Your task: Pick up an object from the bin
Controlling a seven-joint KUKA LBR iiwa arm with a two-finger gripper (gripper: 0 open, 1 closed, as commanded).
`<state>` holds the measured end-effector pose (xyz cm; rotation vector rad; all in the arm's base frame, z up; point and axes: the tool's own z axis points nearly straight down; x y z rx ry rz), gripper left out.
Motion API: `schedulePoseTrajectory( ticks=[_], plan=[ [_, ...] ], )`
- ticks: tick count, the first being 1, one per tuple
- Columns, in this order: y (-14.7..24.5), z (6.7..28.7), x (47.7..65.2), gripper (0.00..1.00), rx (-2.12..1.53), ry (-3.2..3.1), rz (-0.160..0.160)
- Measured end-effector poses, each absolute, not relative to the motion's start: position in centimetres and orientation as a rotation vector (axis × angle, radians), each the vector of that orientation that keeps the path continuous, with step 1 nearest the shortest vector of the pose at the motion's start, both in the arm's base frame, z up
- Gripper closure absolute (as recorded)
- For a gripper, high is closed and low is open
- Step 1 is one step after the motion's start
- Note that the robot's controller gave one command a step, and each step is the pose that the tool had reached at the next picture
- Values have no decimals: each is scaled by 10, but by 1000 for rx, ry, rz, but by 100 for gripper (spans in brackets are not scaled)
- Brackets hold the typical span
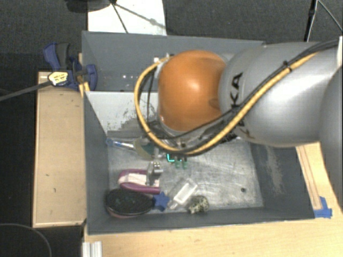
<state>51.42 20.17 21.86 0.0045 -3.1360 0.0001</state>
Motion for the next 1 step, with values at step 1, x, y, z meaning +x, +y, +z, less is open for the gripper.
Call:
schedulePoseTrajectory(
  ticks=[1],
  plan=[
    [143, 98, 512, 0, -200, -3131, -7]
  ],
)
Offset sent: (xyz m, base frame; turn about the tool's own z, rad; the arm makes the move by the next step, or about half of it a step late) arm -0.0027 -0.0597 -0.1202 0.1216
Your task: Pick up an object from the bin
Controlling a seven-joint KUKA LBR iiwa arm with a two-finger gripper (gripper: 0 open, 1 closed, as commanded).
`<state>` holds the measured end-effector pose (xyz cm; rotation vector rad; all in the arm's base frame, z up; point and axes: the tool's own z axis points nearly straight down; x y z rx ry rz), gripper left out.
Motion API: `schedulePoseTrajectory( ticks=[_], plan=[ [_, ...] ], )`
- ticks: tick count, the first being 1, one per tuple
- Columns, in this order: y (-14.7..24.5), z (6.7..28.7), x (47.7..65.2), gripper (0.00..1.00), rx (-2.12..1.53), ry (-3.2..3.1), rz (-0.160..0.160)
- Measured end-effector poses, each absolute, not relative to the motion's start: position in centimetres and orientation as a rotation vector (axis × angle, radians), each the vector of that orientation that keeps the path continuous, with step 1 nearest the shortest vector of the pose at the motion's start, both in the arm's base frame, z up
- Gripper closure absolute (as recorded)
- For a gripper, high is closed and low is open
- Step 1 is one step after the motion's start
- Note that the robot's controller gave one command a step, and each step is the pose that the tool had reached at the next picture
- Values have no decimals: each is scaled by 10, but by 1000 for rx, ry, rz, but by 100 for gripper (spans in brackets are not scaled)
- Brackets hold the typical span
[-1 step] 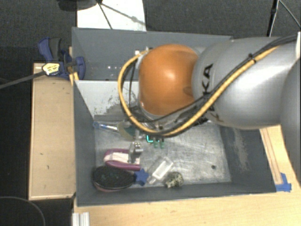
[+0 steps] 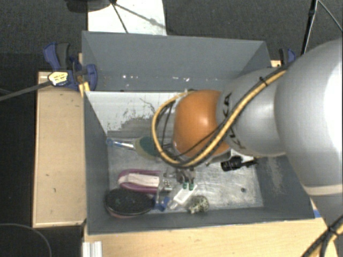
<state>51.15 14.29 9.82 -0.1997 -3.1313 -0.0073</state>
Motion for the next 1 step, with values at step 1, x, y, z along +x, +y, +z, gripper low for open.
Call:
schedulePoseTrajectory(
  ticks=[1],
  plan=[
    [171, 78, 545, 0, -867, -3014, 2]
  ],
)
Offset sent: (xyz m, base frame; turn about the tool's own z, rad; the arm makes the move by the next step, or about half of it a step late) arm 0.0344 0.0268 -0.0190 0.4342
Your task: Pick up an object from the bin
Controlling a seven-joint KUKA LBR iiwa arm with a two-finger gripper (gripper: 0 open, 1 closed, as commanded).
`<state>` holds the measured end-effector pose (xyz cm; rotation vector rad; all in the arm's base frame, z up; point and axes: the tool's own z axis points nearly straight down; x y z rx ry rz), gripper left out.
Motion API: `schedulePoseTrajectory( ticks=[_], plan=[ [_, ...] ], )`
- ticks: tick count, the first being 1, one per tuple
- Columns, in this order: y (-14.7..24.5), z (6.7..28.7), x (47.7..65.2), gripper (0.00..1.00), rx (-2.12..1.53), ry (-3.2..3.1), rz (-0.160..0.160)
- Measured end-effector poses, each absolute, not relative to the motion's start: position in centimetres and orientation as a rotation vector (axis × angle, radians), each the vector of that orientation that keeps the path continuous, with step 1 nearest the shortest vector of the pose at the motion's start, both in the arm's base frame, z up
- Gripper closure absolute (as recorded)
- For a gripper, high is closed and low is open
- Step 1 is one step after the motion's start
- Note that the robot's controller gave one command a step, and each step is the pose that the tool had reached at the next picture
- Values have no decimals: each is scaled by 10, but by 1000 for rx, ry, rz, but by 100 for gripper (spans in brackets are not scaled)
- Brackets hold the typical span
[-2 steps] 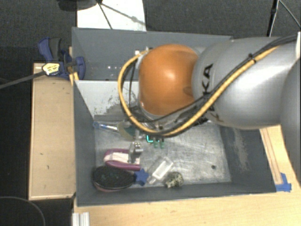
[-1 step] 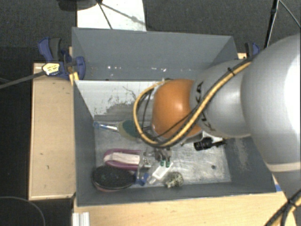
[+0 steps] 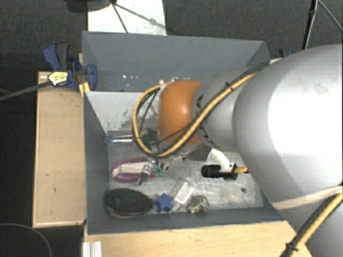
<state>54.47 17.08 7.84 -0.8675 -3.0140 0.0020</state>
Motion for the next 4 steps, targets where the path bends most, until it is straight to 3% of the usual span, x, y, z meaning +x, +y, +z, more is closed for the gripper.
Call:
schedulePoseTrajectory(
  ticks=[1, 2, 3, 4],
  plan=[
    [170, 78, 543, 100, -871, -3009, 6],
    [170, 79, 545, 0, -876, -3013, 1],
    [207, 88, 567, 0, -1069, -2927, 37],
    [205, 89, 569, 100, -1072, -2935, 35]
  ],
)
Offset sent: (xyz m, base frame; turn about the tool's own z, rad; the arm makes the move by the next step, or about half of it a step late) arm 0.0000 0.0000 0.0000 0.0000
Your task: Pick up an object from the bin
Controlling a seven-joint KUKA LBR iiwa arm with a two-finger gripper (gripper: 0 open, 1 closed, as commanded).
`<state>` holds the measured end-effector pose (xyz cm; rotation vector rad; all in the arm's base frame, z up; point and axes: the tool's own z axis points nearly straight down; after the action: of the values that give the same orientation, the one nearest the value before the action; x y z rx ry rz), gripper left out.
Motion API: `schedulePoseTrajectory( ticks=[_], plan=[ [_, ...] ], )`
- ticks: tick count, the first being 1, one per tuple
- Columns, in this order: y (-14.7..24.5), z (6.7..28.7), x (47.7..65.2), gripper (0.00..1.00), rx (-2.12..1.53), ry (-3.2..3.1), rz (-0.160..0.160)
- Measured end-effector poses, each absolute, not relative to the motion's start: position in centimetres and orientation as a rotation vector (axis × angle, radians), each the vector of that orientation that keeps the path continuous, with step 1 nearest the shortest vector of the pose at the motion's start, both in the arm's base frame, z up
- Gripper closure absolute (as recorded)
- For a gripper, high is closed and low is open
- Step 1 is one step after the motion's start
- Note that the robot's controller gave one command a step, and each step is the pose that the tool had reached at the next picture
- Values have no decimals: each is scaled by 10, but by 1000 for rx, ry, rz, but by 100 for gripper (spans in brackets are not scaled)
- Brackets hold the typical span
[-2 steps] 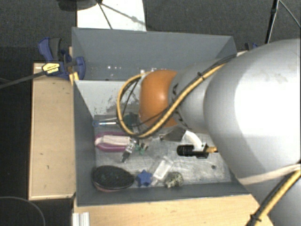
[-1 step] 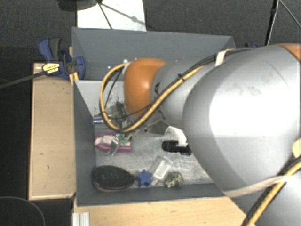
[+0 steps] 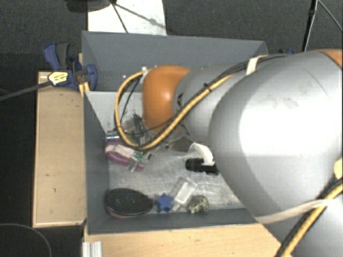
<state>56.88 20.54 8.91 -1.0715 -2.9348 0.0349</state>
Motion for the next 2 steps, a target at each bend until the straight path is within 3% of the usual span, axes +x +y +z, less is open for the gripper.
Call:
schedulePoseTrajectory(
  ticks=[1, 2],
  plan=[
    [209, 88, 566, 0, -1065, -2926, 31],
    [222, 88, 566, 0, -1282, -2847, 35]
  ],
)
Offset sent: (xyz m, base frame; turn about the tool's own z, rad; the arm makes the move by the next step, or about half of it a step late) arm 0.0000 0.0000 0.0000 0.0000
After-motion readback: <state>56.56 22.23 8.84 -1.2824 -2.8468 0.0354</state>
